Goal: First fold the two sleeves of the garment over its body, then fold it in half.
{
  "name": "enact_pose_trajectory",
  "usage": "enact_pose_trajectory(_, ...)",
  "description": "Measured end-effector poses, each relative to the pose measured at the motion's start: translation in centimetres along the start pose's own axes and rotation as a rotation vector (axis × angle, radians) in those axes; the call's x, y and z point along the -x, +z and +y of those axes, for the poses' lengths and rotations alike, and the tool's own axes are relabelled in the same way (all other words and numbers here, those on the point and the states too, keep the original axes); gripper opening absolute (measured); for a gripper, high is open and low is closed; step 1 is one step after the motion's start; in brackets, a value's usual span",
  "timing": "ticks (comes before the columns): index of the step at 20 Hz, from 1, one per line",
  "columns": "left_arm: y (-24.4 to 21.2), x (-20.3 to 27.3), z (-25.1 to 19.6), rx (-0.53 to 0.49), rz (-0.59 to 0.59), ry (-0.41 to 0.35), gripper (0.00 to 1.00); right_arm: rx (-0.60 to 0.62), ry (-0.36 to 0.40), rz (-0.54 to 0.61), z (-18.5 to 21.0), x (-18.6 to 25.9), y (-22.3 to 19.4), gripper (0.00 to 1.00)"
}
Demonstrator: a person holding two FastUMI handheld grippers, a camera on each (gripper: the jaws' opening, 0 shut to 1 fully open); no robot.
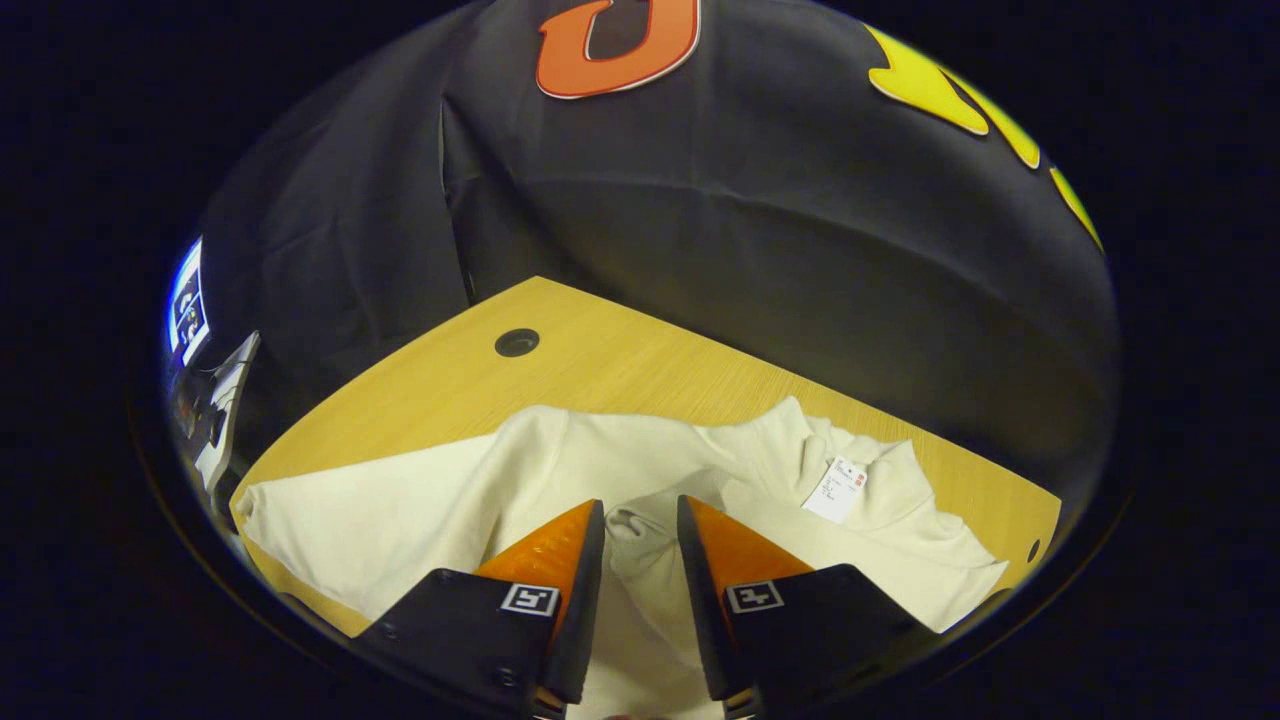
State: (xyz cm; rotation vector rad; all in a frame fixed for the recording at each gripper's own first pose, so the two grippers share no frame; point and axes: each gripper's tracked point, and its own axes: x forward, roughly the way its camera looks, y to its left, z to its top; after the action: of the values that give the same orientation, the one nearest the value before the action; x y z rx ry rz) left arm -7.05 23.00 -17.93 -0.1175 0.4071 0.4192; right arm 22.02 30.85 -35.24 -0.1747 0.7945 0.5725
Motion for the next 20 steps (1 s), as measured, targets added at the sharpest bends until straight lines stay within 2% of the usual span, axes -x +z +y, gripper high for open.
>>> enact_pose_trajectory(1, 0.1, 0.0, 0.1, -0.002, -0.007, -0.001, 0.98, -0.007, 0.013, -0.02, 0.4, 1.0, 0.6, 0.48)
enact_pose_trajectory(2, 0.0, 0.1, 0.2, -0.007, -0.012, -0.009, 0.98, -0.013, 0.027, -0.039, 0.9, 2.2, 1.1, 0.55)
enact_pose_trajectory(6, -1.3, 0.3, 1.9, -0.044, -0.013, -0.006, 0.97, -0.008, 0.052, -0.124, 1.4, 7.6, 3.0, 0.54)
enact_pose_trajectory(10, -3.2, 0.4, 5.3, -0.107, 0.008, 0.003, 0.97, 0.008, 0.076, -0.187, 1.9, 13.9, 3.1, 0.54)
enact_pose_trajectory(14, -6.8, -0.8, 9.3, -0.166, 0.088, -0.043, 0.97, 0.014, 0.114, -0.188, 2.4, 18.8, 1.5, 0.66)
enact_pose_trajectory(17, -10.3, -1.8, 13.0, -0.206, 0.169, -0.026, 1.0, -0.021, 0.137, -0.149, 2.3, 21.2, -0.8, 0.66)
enact_pose_trajectory(20, -13.0, -3.4, 14.8, -0.248, 0.211, -0.065, 0.98, 0.007, 0.116, -0.094, 1.2, 21.9, -3.8, 0.64)
